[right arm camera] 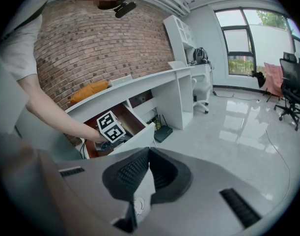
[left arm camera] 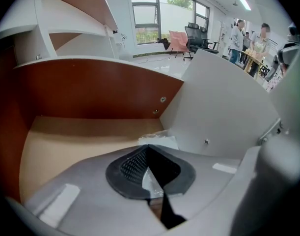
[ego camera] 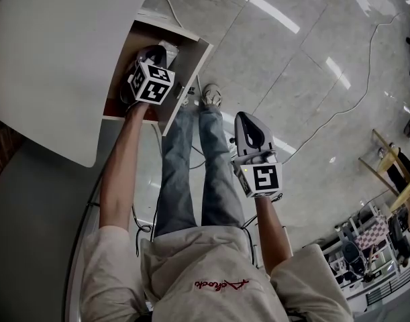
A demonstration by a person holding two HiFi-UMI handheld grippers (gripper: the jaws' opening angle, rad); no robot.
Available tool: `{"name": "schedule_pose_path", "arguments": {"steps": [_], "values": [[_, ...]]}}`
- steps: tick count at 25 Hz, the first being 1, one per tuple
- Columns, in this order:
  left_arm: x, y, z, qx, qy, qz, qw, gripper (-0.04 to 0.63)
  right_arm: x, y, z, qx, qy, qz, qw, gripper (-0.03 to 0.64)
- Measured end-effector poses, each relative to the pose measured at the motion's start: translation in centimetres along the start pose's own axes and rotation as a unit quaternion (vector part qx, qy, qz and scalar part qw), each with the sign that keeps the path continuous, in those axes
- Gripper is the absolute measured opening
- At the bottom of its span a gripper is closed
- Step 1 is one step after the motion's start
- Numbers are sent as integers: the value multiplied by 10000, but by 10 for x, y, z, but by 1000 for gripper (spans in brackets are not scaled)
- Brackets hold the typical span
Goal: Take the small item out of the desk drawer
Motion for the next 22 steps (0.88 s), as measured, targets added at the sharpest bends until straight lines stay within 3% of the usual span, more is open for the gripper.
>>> {"name": "schedule_pose_path", "arguments": {"steps": [11, 22], "values": [[19, 0, 27, 222, -445, 90, 9987, 8, -2, 4, -1, 22, -24, 6, 10000, 12], [43, -11, 81, 589, -1318, 135, 9894, 8, 4, 13, 0, 101, -70, 60, 9999, 12]]}}
Point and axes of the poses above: the fingertips, and each gripper's own axes: z backward along the fingers, y to its left, x out of its top, the point moved 2 cm from there along z, backward along the fingers, and after that the axes turned 10 degrees about -y, right-handed, at the moved point
